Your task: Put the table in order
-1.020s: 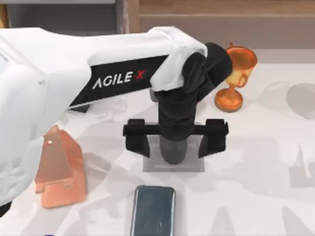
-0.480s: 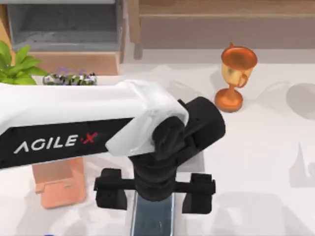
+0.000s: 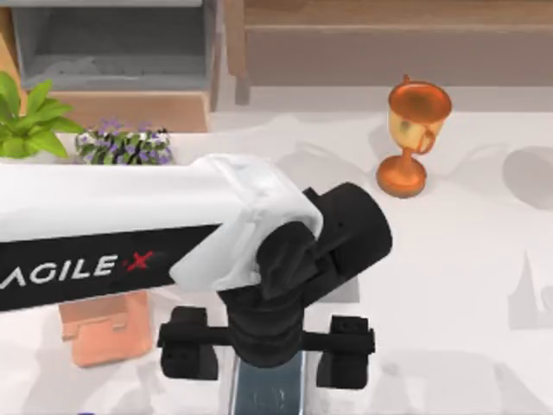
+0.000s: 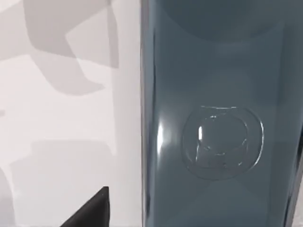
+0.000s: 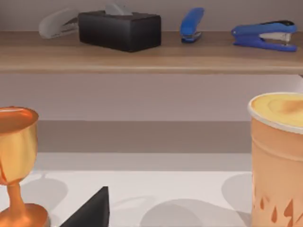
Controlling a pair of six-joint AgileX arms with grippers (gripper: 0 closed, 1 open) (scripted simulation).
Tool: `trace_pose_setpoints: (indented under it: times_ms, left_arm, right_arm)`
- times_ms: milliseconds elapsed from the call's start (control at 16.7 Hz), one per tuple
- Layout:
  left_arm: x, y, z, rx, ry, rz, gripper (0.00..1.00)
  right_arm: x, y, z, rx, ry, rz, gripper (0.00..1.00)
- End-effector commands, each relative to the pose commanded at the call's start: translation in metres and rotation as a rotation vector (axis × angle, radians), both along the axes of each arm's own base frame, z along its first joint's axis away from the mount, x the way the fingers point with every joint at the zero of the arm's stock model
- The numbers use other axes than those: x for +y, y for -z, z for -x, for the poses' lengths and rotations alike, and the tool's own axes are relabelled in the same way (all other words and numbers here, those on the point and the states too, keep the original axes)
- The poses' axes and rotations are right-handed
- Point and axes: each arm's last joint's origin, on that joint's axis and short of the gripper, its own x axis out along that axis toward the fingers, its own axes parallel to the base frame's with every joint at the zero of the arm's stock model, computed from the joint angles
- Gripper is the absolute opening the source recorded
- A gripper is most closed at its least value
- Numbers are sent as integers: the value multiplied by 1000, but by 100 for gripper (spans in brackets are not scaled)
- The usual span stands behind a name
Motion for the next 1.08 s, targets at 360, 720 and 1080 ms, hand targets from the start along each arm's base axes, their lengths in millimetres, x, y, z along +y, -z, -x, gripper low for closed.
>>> trace_pose_setpoints:
  times_ms: [360, 720, 1080]
  left_arm:
    - [-2, 39, -1, -2, 3, 3, 100]
    - [0, 69, 0, -2, 3, 3, 100]
    - [0, 69, 0, -2, 3, 3, 77]
  right_arm:
    - [0, 0, 0, 0, 0, 0, 100]
    - [0, 0, 0, 0, 0, 0, 100]
    - [0, 0, 0, 0, 0, 0, 100]
